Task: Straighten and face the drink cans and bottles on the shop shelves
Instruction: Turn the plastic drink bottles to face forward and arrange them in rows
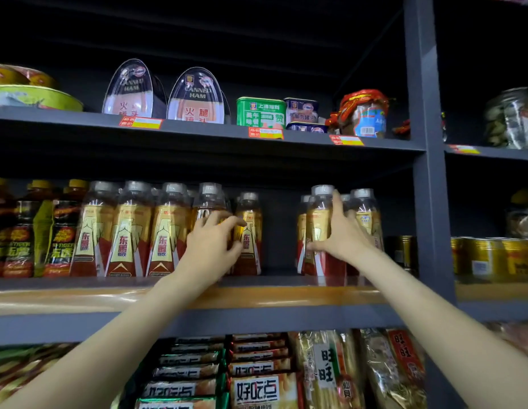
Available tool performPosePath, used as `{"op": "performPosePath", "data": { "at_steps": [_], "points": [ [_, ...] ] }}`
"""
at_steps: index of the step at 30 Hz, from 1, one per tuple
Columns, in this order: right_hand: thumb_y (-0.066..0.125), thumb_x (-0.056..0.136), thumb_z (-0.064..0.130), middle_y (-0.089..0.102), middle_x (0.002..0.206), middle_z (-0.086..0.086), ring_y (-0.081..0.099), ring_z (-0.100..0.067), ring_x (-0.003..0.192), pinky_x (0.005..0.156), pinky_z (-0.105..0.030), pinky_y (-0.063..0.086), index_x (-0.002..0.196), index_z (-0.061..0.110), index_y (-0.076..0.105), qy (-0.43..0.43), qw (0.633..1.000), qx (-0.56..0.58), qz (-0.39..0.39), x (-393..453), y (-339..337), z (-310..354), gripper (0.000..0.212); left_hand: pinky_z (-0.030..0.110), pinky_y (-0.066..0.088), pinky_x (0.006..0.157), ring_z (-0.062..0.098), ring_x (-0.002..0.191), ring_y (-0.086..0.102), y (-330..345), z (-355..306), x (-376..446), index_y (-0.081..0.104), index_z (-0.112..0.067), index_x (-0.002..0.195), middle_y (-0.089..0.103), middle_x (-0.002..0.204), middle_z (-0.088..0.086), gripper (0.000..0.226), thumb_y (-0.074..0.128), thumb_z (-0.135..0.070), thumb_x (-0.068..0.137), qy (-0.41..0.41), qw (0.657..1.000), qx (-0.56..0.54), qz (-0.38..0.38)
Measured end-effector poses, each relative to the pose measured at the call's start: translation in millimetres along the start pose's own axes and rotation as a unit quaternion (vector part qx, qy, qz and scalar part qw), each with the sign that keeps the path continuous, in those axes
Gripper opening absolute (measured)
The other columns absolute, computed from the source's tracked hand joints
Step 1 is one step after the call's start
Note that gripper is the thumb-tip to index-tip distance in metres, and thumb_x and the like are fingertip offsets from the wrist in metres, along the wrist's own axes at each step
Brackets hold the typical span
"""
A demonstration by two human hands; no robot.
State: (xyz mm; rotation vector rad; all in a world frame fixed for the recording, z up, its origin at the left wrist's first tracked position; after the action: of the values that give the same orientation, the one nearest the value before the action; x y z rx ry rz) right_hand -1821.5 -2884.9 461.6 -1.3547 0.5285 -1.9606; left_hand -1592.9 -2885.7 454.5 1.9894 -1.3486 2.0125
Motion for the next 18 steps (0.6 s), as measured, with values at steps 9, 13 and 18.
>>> {"op": "performPosePath", "data": {
  "at_steps": [9, 13, 18],
  "points": [
    [0.075, 0.078, 0.032, 0.014, 0.155, -0.022, 0.057, -0.036, 0.115, 0.086, -0.039, 0.052, 0.148, 0.026, -0.022, 0.007, 0.997, -0.079, -0.025, 10.1, 14.3, -4.7, 0.12, 0.053, 0.018, 0.113, 0.034, 0.141, 0.006, 5.3, 38.6, 10.2, 0.045, -0.028, 0.136, 0.016, 0.155, 0.001, 0.047, 0.053, -0.025, 0.09, -0.07, 0.997, 0.033, -0.025],
    [0.072, 0.08, 0.036, 0.013, 0.154, -0.024, 0.055, -0.035, 0.117, 0.088, -0.039, 0.05, 0.148, 0.022, -0.021, 0.015, 0.989, -0.138, -0.042, 20.6, 24.4, -1.3, 0.116, 0.05, 0.027, 0.109, 0.036, 0.141, 0.004, 9.8, 34.5, 7.0, 0.039, -0.024, 0.14, 0.007, 0.157, 0.002, 0.052, 0.055, -0.024, 0.09, -0.06, 0.997, 0.042, -0.024],
    [0.073, 0.079, 0.038, 0.011, 0.153, -0.025, 0.056, -0.034, 0.114, 0.083, -0.035, 0.051, 0.148, 0.019, -0.02, 0.018, 0.987, -0.158, -0.033, 31.9, 32.7, 0.4, 0.117, 0.045, 0.029, 0.109, 0.037, 0.141, 0.006, 10.6, 34.4, 5.2, 0.041, -0.023, 0.138, 0.003, 0.157, 0.0, 0.049, 0.054, -0.022, 0.091, -0.062, 0.998, 0.021, -0.019]
  ]
}}
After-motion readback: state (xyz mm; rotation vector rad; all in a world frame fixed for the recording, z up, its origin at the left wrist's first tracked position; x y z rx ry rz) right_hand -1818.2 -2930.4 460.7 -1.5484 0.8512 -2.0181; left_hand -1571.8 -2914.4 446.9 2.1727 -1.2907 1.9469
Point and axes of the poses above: each hand's wrist, its own x-axis towards the middle knuckle, its own y-axis out of the palm, z = x × y, the point moved 10 cm from there along x, towards the middle knuckle
